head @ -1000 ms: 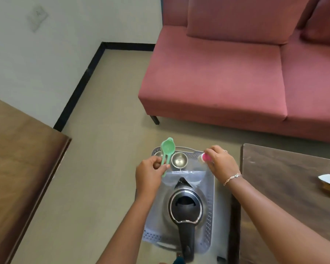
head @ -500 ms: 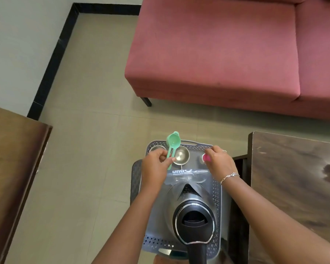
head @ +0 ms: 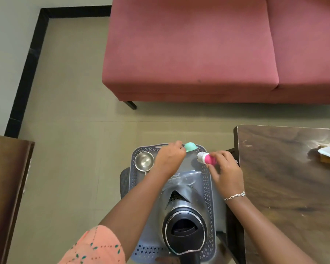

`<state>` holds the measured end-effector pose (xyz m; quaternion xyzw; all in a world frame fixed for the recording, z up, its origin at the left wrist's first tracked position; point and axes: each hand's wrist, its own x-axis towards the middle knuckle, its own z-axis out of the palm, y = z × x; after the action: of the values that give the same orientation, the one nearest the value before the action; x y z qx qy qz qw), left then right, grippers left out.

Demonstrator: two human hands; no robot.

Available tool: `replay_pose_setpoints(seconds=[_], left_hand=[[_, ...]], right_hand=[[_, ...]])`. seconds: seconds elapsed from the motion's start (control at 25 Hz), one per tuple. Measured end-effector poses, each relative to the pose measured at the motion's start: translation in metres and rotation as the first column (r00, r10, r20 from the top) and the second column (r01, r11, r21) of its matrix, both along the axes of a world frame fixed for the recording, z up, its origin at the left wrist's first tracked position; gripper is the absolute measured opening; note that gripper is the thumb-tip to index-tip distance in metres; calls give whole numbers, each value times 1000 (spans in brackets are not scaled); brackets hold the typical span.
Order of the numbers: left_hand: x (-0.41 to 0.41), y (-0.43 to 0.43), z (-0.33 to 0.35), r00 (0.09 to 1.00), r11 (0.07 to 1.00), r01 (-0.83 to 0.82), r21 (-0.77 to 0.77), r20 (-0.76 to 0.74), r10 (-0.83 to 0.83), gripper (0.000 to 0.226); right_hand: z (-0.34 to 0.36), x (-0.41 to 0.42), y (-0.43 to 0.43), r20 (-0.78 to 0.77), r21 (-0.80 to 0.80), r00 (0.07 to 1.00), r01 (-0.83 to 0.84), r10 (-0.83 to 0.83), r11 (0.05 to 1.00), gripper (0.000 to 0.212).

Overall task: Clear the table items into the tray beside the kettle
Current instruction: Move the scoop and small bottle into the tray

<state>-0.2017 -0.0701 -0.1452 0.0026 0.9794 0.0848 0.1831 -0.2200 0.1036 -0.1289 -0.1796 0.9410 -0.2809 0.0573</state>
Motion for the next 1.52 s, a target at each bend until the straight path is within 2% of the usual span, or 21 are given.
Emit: replay_pose_setpoints(seconds=[0.16, 0.24, 0.36, 0.48, 0.56, 0.6, 0.68, 0.8, 0.88, 0.96, 1.12, 1.28, 1.52], left_hand=[[-3, 10, -16, 946, 937, 325, -126, 40, -322, 23], [-5, 13, -17, 911, 887, 412, -211, 66, -407, 15], [-8, 22, -22, 845, 828, 528, -188, 208, -492, 5], [-10, 26, -27, 854, 791, 518, -326, 142, -500, 15], [-7, 29, -41, 846, 812, 533, -237, 176, -504, 19], [-6, 31, -47, 837, 802, 546, -243, 199, -510, 26], [-4, 31, -53, 836, 779, 544, -312, 115, -537, 32], [2, 35, -65, 799, 777, 601, -187, 158, -580, 25], [1, 35, -65, 805, 797, 590, -129, 167, -569, 24], [0, 34, -64, 815, 809, 574, -130, 186, -548, 24], [2, 32, -61, 873, 892, 447, -60, 248, -421, 27], [0, 31, -57, 862, 893, 440, -90, 320, -393, 31], [-6, 29, -53, 854, 846, 516, -135, 157, -496, 34]], right_hand=[[7, 4, 14, -19, -33, 999, 45, -46, 998, 18], [7, 4, 19, -8, -27, 998, 68, -68, 997, 17], [5, 2, 25, 1, -20, 995, 104, -104, 994, 17], [4, 2, 30, -12, -23, 993, 115, -115, 993, 18], [4, 3, 33, -20, -24, 993, 118, -118, 993, 19], [3, 3, 35, -21, -24, 992, 121, -122, 992, 19], [3, 6, 37, -15, -22, 992, 126, -126, 992, 19], [3, 10, 38, -16, -16, 993, 120, -121, 993, 18], [2, 10, 38, -21, -13, 993, 118, -118, 993, 18], [3, 10, 38, -23, -18, 993, 117, -117, 993, 18], [4, 12, 38, -38, -33, 994, 104, -105, 994, 17], [4, 11, 37, -53, -45, 993, 101, -103, 994, 19], [4, 11, 26, -83, -22, 996, -24, 22, 999, 19]])
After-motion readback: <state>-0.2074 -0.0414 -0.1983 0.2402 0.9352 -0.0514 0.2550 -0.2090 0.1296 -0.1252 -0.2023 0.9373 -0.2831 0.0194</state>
